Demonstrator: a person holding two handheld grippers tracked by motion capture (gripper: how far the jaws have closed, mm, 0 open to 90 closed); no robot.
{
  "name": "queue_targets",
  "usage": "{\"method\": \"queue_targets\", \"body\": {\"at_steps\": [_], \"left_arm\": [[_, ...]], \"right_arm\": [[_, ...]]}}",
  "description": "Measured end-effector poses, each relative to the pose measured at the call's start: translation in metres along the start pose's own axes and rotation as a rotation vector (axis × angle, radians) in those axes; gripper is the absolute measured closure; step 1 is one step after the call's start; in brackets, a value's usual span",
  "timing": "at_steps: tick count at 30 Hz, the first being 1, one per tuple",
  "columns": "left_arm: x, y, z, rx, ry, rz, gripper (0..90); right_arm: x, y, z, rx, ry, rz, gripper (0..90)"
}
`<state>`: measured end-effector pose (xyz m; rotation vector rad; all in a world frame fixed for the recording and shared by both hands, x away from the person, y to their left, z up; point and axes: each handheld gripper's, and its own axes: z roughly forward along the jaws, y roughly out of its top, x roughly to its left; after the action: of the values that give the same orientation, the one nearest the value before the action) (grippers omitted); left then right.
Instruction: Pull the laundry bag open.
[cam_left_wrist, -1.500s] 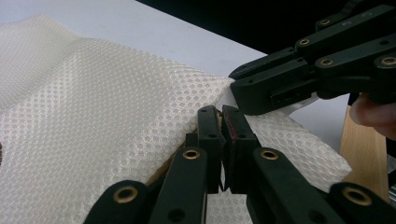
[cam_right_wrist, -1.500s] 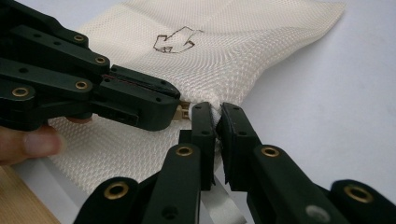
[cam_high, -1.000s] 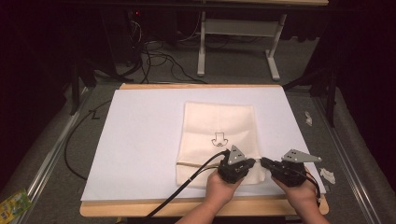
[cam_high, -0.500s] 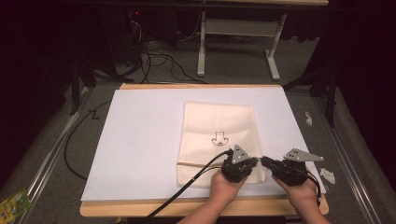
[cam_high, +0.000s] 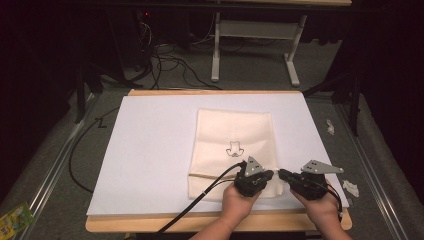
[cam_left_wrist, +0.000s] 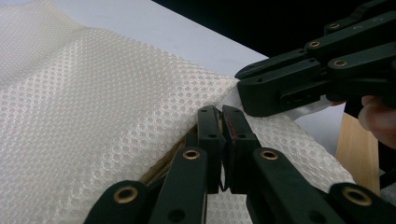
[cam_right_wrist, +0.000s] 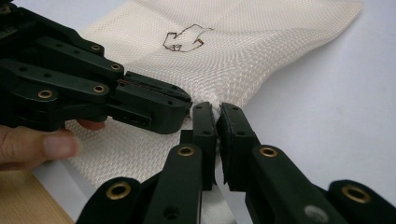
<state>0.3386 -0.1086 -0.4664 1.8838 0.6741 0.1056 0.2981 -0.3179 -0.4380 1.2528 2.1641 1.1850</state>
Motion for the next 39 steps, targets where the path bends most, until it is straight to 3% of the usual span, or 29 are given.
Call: {"method": "queue_targets", "body": {"at_steps": [4, 11, 13, 14, 16, 19, 22, 27, 31, 34, 36, 38, 39], "left_arm": [[0.002, 0.002, -0.002, 0.003, -0.011, -0.017, 87.9], [0.006, 0.001, -0.004, -0.005, -0.050, -0.059, 88.0], [0.005, 0.000, -0.004, 0.001, -0.053, -0.047, 87.8], [0.004, -0.002, -0.004, 0.000, -0.050, -0.025, 87.8], [0.003, -0.002, -0.004, 0.007, -0.049, -0.022, 87.7], [0.005, -0.002, -0.002, 0.029, -0.037, -0.047, 87.4], [0.005, -0.002, -0.002, 0.038, -0.034, -0.043, 87.4], [0.003, -0.006, 0.002, 0.065, -0.033, -0.034, 87.3], [0.005, -0.006, 0.001, 0.075, -0.033, -0.032, 87.3], [0.005, -0.006, 0.001, 0.075, -0.033, -0.034, 87.3], [0.006, -0.004, 0.000, 0.074, -0.035, -0.047, 87.5], [0.010, -0.004, -0.003, 0.076, -0.010, -0.068, 87.6], [0.010, -0.004, -0.003, 0.076, -0.010, -0.068, 87.6]], "right_arm": [[0.001, 0.001, -0.001, -0.015, 0.008, 0.013, 87.4], [0.004, 0.002, -0.005, -0.023, 0.006, -0.007, 87.7], [0.003, 0.002, -0.004, -0.017, 0.007, -0.005, 87.1], [0.001, 0.001, -0.003, -0.015, 0.018, 0.012, 86.3], [-0.002, -0.001, -0.002, -0.020, 0.036, 0.026, 85.2], [-0.005, -0.002, 0.003, -0.028, 0.043, 0.062, 81.3], [-0.008, -0.003, 0.007, -0.024, 0.059, 0.096, 78.1], [-0.010, -0.004, 0.012, -0.014, 0.065, 0.111, 75.9], [-0.010, -0.004, 0.015, 0.011, 0.081, 0.102, 86.5], [-0.008, -0.003, 0.015, 0.015, 0.074, 0.073, 88.0], [-0.004, -0.001, 0.013, 0.013, 0.050, 0.052, 88.5], [0.001, 0.001, 0.008, -0.011, -0.008, 0.024, 89.1], [0.001, 0.001, 0.008, -0.011, -0.008, 0.024, 89.1]]}}
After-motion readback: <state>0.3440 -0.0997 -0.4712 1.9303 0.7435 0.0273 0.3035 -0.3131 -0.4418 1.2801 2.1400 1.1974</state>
